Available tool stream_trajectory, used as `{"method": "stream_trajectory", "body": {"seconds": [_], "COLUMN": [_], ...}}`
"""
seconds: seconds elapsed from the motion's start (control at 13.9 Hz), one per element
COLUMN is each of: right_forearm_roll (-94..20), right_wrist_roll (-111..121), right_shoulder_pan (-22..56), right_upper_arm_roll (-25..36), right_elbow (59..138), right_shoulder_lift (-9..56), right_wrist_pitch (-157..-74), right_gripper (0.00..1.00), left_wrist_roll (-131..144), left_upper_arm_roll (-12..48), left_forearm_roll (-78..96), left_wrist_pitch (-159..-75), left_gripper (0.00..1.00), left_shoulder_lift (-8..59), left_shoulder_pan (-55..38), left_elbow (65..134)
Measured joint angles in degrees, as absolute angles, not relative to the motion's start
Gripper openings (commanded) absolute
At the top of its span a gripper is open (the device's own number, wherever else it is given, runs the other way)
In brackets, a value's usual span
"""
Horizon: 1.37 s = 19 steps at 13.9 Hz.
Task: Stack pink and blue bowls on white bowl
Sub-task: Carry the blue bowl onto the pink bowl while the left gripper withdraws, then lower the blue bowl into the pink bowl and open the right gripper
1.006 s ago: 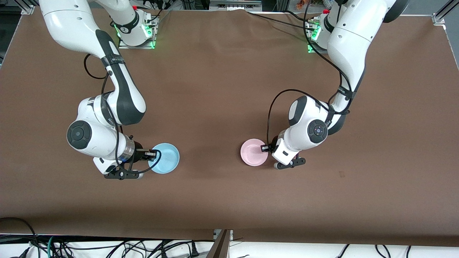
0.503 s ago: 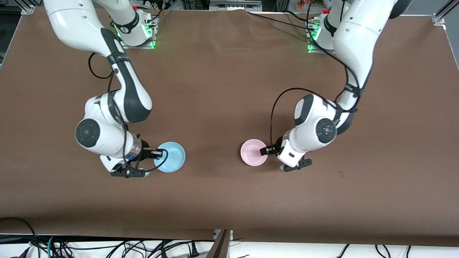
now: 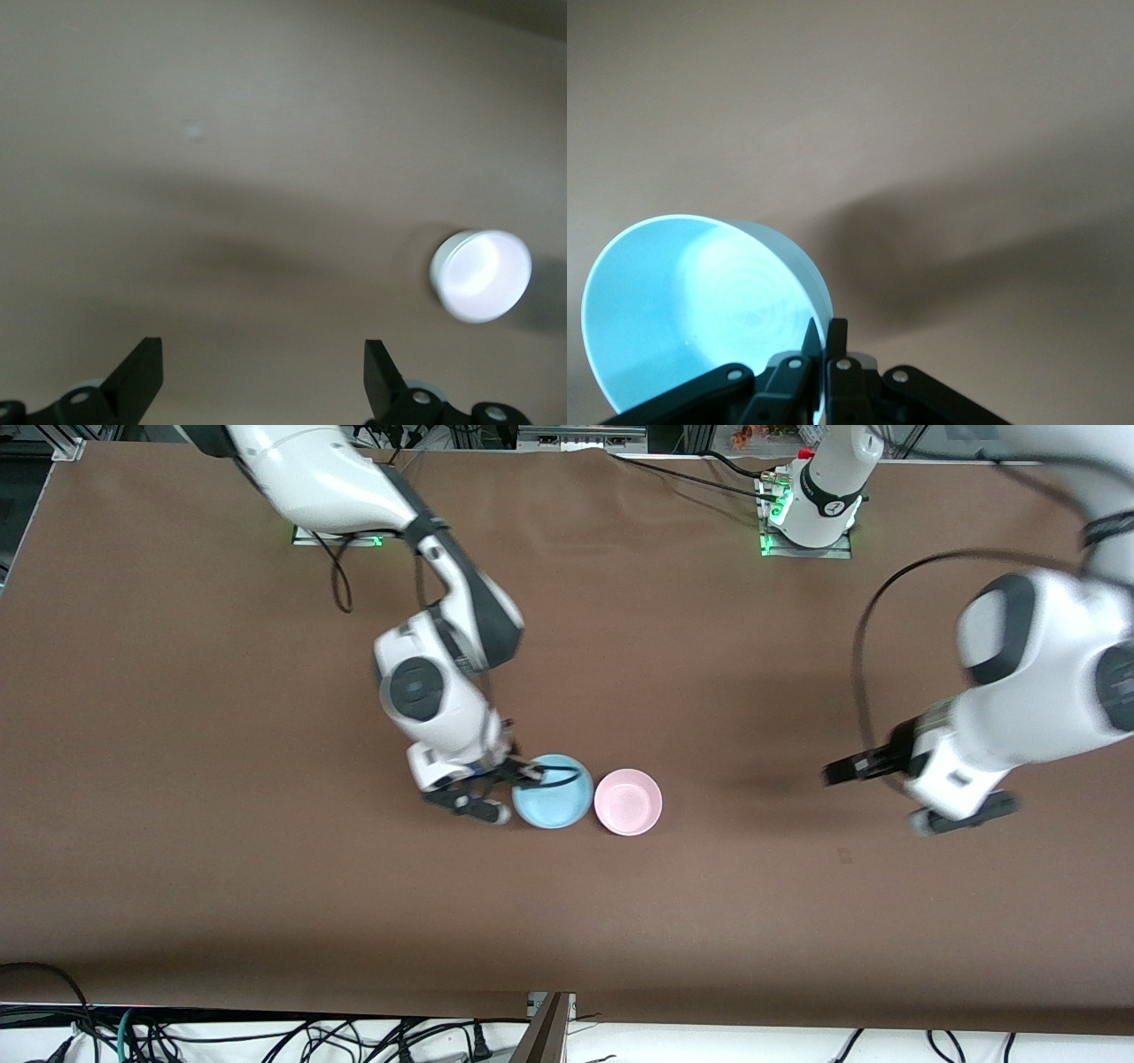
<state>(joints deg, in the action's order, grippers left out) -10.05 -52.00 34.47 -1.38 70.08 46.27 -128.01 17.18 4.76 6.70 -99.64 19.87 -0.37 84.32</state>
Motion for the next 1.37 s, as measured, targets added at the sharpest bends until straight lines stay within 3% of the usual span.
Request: {"method": "stream_trajectory", "body": {"seconds": [0.36,1.37], "right_forearm_roll": [-10.05,-10.05], "right_wrist_roll": [-61.08,-62.81], "right_shoulder_pan": [39.52,40.75], "right_upper_arm_roll": [-1.24,-0.59], "right_elbow": [62.66,61.86], "right_shoulder_lift": [55.73,57.50], "right_wrist_pitch": [-141.18,-138.02], "right_gripper": [0.00,0.00], "left_wrist_roll": [9.58,9.54], "left_upper_arm_roll": [2.89,3.19], "left_forearm_roll": [2.15,0.01], "left_wrist_pitch": [-89.56,-88.11], "left_gripper": [1.00,1.00], "left_shoulder_lift": [13.99,14.32], "left_shoulder_pan": [2.24,1.70], "left_elbow": [84.09,80.87]}}
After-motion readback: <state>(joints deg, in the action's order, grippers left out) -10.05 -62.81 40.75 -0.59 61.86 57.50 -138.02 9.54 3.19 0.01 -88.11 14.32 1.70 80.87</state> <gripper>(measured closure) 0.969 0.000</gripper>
